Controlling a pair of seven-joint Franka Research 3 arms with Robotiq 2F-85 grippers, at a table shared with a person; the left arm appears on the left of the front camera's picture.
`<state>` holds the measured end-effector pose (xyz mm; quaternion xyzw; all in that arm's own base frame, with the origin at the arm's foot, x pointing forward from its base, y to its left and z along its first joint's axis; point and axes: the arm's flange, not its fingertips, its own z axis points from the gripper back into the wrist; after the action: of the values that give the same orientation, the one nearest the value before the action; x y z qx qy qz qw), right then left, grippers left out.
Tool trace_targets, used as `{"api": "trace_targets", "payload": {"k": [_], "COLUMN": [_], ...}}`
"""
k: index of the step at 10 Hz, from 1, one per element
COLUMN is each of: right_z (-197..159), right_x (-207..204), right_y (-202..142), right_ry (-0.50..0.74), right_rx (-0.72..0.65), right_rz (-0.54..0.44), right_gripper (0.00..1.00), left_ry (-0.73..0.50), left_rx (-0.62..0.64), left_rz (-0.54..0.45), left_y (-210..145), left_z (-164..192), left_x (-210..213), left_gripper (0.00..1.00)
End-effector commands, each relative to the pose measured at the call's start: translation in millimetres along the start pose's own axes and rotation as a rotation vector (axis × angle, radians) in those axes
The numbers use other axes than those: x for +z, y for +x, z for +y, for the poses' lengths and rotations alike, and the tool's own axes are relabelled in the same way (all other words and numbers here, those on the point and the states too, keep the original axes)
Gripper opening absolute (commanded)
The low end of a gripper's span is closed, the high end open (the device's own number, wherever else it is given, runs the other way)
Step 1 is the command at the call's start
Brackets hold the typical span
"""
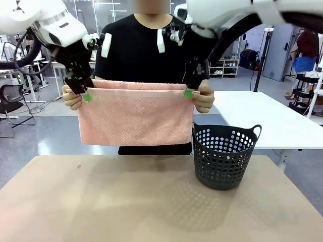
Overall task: Fold the towel.
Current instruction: Release the end of the 100 cm Hotel Towel you were holding.
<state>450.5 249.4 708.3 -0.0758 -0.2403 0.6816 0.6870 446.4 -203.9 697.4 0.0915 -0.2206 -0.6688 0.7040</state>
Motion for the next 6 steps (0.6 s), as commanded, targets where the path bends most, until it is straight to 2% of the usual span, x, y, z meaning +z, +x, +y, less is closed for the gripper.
{"api": "trace_targets", "payload": {"k": [1, 3, 4, 5, 6], "right_z": [5, 15, 23, 31, 42], "right_x": [33, 60, 72, 79, 85], "right_y": [-9, -36, -55, -74, -95], "right_ry": [-0.064, -0.026, -0.057, -0.056, -0.048], "right_rx": [-0.027, -0.198, -0.341, -0.481, -0.604], "right_rz": [-0.049, -0.123, -0.144, -0.120, -0.061], "right_gripper": [1.00, 1.00, 1.00, 1.00, 1.00], "left_ry": [0.025, -0.031, -0.085, -0.109, -0.055], "left_rx": [0.151, 0.344, 0.447, 0.508, 0.648], "left_rz": [-0.023, -0.051, -0.027, -0.054, -0.052], "left_y": [-12, -37, -52, -71, -97], "left_z": [-10, -21, -32, -45, -56], "left_x": [34, 57, 69, 82, 96], "left_gripper": [1.00, 1.00, 1.00, 1.00, 1.00]}}
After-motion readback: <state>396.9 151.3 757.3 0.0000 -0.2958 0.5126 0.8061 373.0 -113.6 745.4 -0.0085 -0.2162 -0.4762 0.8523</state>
